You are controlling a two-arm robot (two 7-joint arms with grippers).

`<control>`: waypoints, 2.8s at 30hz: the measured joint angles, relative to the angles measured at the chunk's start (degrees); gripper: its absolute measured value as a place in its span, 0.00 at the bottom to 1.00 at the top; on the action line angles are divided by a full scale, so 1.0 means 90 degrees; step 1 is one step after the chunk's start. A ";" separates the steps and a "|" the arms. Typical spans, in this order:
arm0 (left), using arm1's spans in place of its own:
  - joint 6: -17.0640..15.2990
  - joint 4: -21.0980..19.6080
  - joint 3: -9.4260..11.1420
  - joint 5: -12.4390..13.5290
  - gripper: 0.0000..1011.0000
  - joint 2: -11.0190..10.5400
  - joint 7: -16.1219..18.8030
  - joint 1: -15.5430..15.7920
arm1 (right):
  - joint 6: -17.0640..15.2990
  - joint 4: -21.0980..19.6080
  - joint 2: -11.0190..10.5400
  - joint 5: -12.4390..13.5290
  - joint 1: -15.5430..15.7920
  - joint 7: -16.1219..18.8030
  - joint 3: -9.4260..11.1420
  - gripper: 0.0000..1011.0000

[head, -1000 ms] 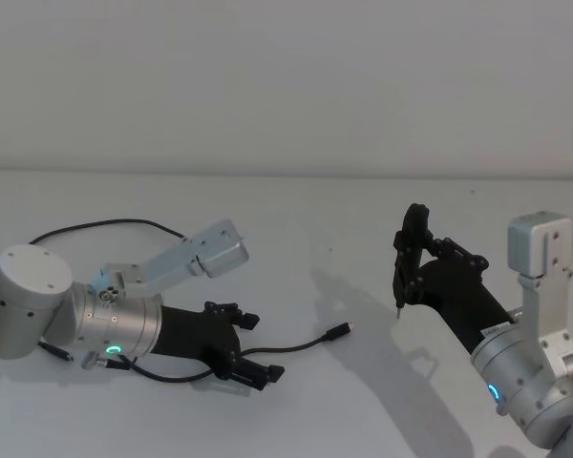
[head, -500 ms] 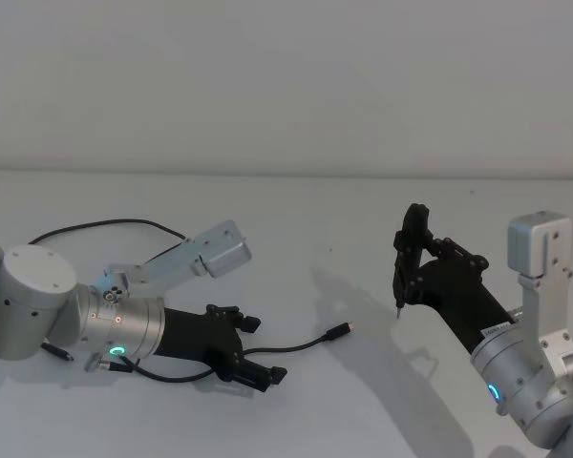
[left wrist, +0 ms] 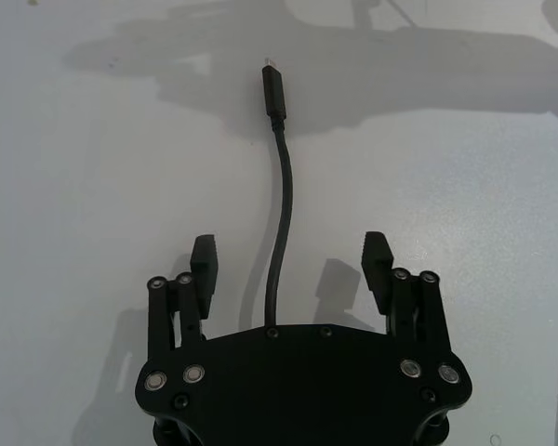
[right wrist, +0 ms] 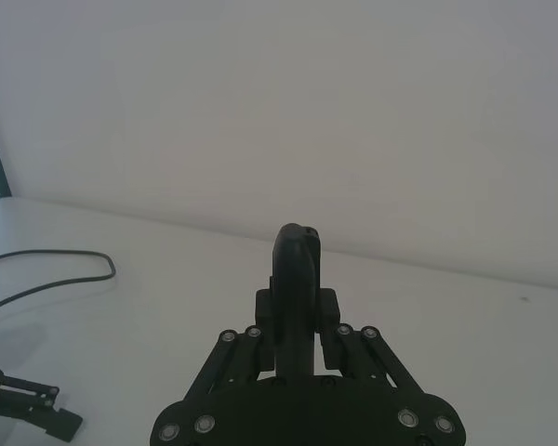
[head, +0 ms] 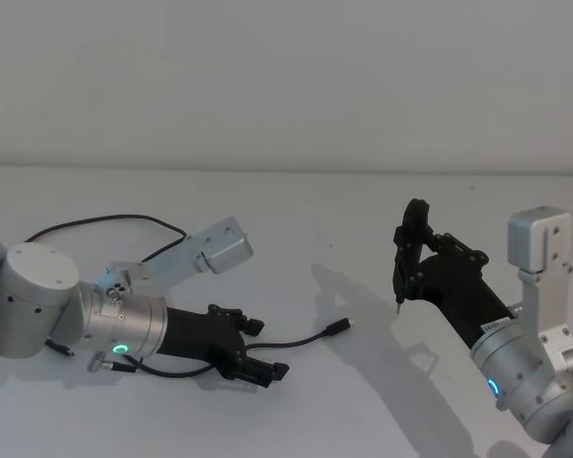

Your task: Pick up the data cable with the one hand.

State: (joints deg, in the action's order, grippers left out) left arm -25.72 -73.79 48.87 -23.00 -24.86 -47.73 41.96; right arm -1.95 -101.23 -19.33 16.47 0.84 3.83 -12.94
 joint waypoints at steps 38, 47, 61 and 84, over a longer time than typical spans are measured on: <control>-0.0097 -0.0012 0.0010 -0.0081 0.04 0.0004 0.0025 -0.0014 | 0.0000 0.0000 0.0000 0.0000 0.0000 0.0000 0.0000 0.27; 0.0138 -0.0039 0.0005 -0.0035 0.04 0.0004 0.0173 -0.0041 | 0.0056 -0.0068 0.0040 0.0020 -0.0035 0.0026 0.0065 0.27; 0.1022 -0.0041 -0.0041 0.0275 0.04 0.0154 0.0467 -0.0030 | 0.0235 -0.0277 0.0182 0.0170 -0.0331 0.0112 0.0275 0.27; 0.1919 0.0054 -0.0128 0.0512 0.04 0.0469 0.0542 0.0133 | 0.0109 -0.0223 0.0416 0.0342 -0.0661 0.0241 0.0441 0.27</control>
State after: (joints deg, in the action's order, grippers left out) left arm -8.44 -73.30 47.72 -18.39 -20.64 -42.86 43.15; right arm -0.97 -103.23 -15.59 19.54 -5.11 5.99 -8.97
